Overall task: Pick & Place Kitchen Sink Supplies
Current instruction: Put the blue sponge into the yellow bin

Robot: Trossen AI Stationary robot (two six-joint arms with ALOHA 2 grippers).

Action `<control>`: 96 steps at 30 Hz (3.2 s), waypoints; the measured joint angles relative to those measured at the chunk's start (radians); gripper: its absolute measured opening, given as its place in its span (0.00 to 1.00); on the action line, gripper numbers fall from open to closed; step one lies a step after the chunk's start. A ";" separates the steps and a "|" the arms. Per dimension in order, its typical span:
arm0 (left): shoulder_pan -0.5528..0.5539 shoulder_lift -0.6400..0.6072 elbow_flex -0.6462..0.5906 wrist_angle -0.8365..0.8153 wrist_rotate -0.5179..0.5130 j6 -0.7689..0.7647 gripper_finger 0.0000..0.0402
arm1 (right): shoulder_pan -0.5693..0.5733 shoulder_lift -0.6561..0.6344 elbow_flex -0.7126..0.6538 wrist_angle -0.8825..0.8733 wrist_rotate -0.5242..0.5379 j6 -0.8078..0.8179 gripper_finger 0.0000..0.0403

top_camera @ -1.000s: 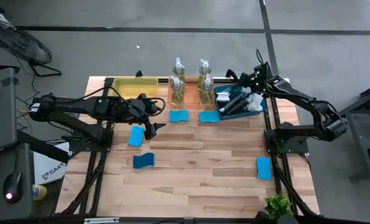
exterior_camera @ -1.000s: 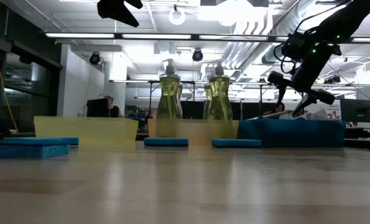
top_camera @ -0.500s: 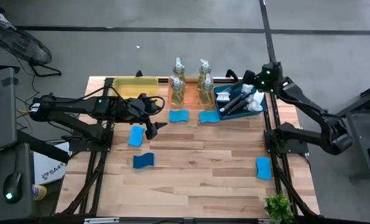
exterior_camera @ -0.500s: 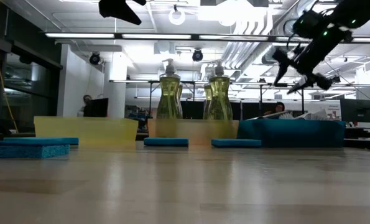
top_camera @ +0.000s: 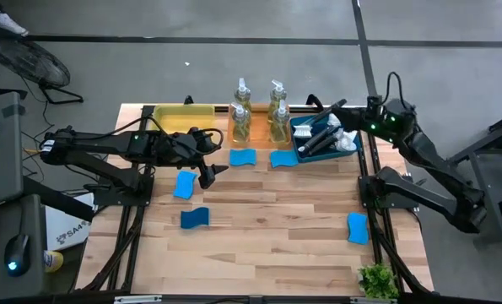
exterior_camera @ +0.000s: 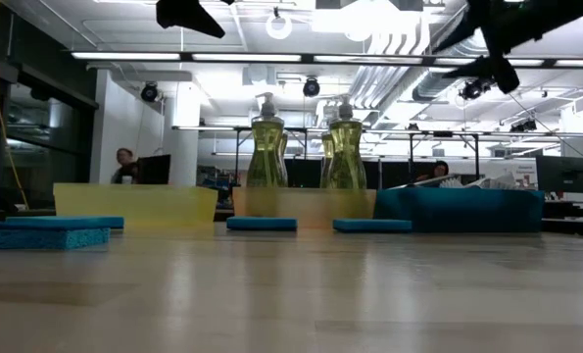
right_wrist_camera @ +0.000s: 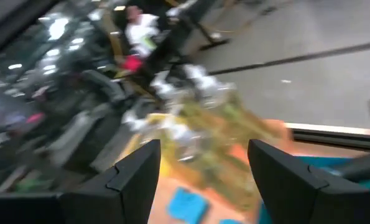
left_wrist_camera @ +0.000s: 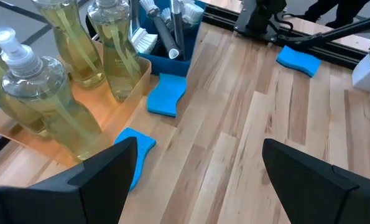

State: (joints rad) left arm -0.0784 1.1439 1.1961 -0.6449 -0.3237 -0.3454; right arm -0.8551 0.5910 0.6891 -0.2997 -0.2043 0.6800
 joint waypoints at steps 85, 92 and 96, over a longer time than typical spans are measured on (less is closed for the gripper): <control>0.000 0.000 0.000 0.000 0.186 0.107 0.85 | 1.414 0.759 0.161 -0.657 -0.022 1.355 0.59; 0.000 0.000 0.000 0.000 0.186 0.116 0.85 | 1.414 0.759 0.054 -0.653 -0.086 1.385 0.59; 0.000 0.000 0.000 0.000 0.186 0.116 0.85 | 1.414 0.759 0.002 -0.647 -0.102 1.390 0.59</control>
State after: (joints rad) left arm -0.0788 1.1435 1.1961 -0.6452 -0.1379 -0.2291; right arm 0.5587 1.3499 0.6907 -0.9466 -0.3060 2.0701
